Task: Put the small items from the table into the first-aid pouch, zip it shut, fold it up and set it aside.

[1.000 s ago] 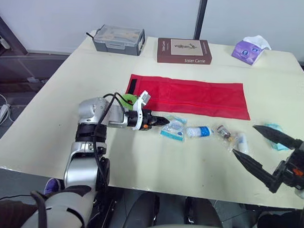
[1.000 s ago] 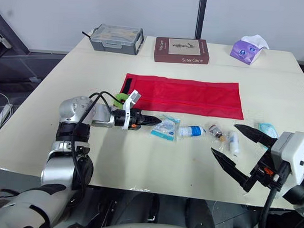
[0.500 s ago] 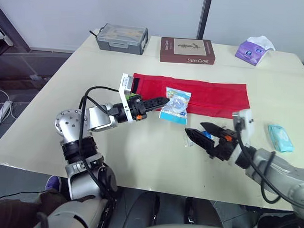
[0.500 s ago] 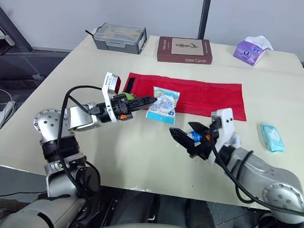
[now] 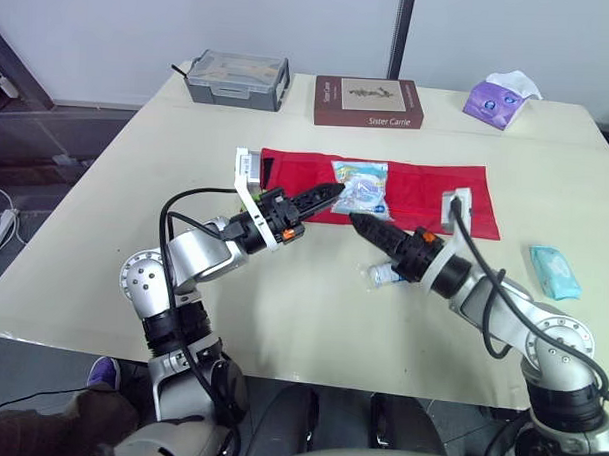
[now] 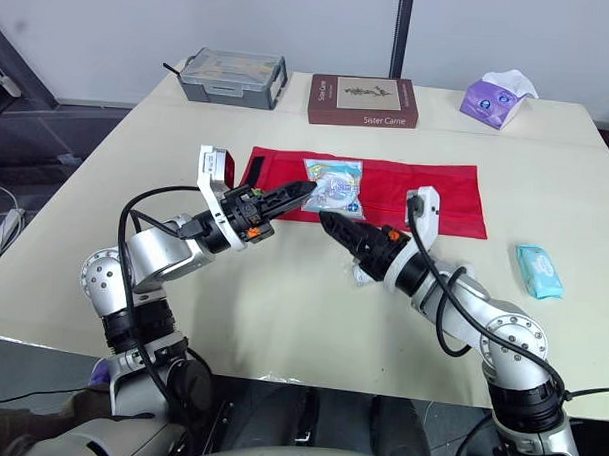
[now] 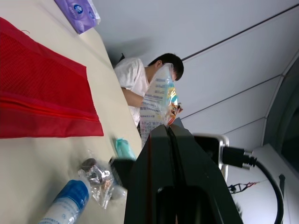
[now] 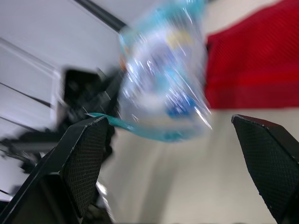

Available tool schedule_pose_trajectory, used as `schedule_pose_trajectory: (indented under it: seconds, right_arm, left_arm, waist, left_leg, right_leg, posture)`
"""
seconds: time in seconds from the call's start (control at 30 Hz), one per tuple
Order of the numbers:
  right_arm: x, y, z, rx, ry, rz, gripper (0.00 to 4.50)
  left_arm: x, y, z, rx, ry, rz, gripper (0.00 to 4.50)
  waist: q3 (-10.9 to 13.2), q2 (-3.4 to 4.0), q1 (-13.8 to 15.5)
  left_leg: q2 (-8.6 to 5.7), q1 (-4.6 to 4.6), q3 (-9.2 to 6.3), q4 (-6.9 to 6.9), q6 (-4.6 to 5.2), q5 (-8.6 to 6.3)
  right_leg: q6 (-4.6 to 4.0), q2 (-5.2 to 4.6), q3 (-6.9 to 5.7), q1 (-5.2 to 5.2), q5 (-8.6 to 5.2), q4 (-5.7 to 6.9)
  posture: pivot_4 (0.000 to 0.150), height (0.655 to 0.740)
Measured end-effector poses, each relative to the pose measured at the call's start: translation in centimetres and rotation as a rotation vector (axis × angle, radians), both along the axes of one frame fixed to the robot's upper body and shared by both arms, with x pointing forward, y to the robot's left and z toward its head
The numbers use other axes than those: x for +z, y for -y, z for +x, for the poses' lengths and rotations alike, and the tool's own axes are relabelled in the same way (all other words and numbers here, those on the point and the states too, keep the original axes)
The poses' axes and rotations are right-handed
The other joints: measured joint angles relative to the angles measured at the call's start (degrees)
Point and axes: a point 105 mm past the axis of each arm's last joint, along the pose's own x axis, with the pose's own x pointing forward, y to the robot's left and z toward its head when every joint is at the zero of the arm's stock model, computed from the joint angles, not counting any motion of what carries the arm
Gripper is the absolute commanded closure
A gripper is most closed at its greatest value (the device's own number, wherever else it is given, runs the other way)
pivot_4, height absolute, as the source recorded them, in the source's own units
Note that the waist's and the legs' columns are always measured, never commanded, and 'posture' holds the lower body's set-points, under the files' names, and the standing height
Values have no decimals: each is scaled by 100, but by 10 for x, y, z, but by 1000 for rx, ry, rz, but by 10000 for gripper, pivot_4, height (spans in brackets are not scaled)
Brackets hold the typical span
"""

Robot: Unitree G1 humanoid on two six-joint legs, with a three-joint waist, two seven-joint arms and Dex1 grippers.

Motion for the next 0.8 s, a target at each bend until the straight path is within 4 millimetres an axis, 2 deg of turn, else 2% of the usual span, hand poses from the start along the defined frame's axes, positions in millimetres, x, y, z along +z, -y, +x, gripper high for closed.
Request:
schedule_pose_trajectory:
  seconds: [0.23,0.27,0.33,0.37,0.4,0.43,0.6,0.8]
  right_arm:
    - [12,0,1,-3,-1,76,0]
    - [11,0,1,-3,-4,76,4076]
    - [11,0,1,-4,-5,73,8187]
    - [11,0,1,-4,-6,71,13010]
    - [11,0,1,-4,-6,70,15688]
    - [10,0,1,-4,-6,67,21785]
    - [9,1,2,-11,-15,59,44596]
    - [8,2,2,-18,-26,47,44638]
  left_arm:
    - [1,3,-3,-9,-43,-3,44794]
    - [2,3,-3,-7,-40,-5,45000]
    - [3,5,-2,-9,-39,-5,45000]
    - [3,5,-2,-5,-39,-9,45000]
    - [3,5,-2,-5,-39,-9,45000]
    - [3,5,-2,-5,-38,-10,45000]
    - [1,6,-3,-4,-40,-21,45000]
    - [-1,6,-4,-4,-37,4,45000]
  waist:
    - [0,2,-14]
    - [0,2,-19]
    - [0,2,-21]
    - [0,2,-23]
    - [0,2,-24]
    - [0,2,-24]
    - [0,2,-32]
    - [0,2,-38]
  left_leg:
    - [-4,3,0,-1,0,0]
    - [-4,3,1,-2,0,0]
    - [-4,3,2,-2,1,0]
    - [-4,3,2,-2,1,0]
    - [-4,3,2,-2,1,0]
    - [-4,3,2,-2,1,0]
    - [-3,3,2,-2,1,0]
    - [-3,2,2,-3,2,-1]
  right_leg:
    - [-1,8,1,-1,-1,3]
    - [-1,9,1,-1,-1,3]
    - [-1,9,2,-1,-1,3]
    - [-1,9,2,-1,-1,3]
    - [-1,9,2,-1,-1,3]
    - [-1,10,2,-1,-1,3]
    - [-1,10,2,-2,-1,2]
    - [-1,11,2,-3,-1,2]
  posture:
    - [1500,7400]
    - [1500,7400]
    - [1500,7400]
    - [1500,7400]
    - [1500,7400]
    - [1500,7400]
    - [1500,7400]
    - [1500,7400]
